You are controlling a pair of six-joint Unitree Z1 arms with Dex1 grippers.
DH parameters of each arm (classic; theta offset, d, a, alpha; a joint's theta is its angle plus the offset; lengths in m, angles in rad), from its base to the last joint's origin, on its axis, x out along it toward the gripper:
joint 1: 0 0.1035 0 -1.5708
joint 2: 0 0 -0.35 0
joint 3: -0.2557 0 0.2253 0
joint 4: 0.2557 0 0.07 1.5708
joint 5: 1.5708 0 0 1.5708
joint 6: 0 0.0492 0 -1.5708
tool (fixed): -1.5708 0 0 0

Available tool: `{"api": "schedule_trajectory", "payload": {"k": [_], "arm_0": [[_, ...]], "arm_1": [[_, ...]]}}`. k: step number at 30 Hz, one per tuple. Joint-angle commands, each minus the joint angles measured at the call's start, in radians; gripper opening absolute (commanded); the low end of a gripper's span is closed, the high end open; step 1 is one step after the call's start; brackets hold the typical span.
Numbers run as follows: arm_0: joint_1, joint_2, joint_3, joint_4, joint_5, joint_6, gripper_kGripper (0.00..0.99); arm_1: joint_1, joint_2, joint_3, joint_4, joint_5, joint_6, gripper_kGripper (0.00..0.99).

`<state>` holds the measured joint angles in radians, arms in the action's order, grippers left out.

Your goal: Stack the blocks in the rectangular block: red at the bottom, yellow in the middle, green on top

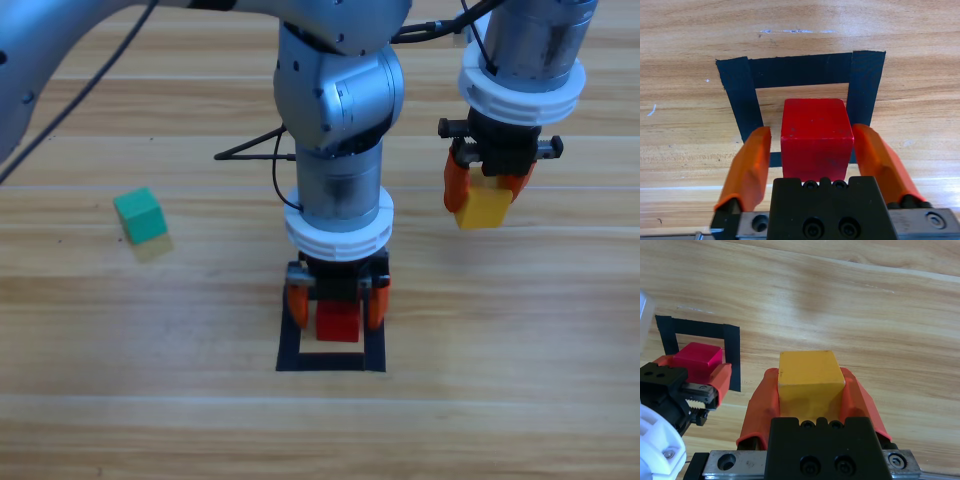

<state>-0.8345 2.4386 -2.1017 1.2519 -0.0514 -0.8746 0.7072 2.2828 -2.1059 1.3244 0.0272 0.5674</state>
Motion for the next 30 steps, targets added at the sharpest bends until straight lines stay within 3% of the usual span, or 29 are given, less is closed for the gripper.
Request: {"api": "schedule_trajectory", "payload": {"k": [1, 24, 30], "arm_0": [[-0.031, 0.049, -0.011, 0.003, 0.013, -0.006, 0.990], [-0.006, -0.109, -0.061, 0.074, 0.011, 0.040, 0.990], [0.018, -0.147, 0.011, 0.074, 0.013, 0.048, 0.990]], "arm_1": [[-0.014, 0.069, 0.009, 0.015, -0.006, -0.012, 0.000], [-0.011, -0.009, 0.032, 0.016, -0.030, 0.035, 0.000], [0.049, -0.028, 0.026, 0.018, -0.029, 0.085, 0.000]]}}
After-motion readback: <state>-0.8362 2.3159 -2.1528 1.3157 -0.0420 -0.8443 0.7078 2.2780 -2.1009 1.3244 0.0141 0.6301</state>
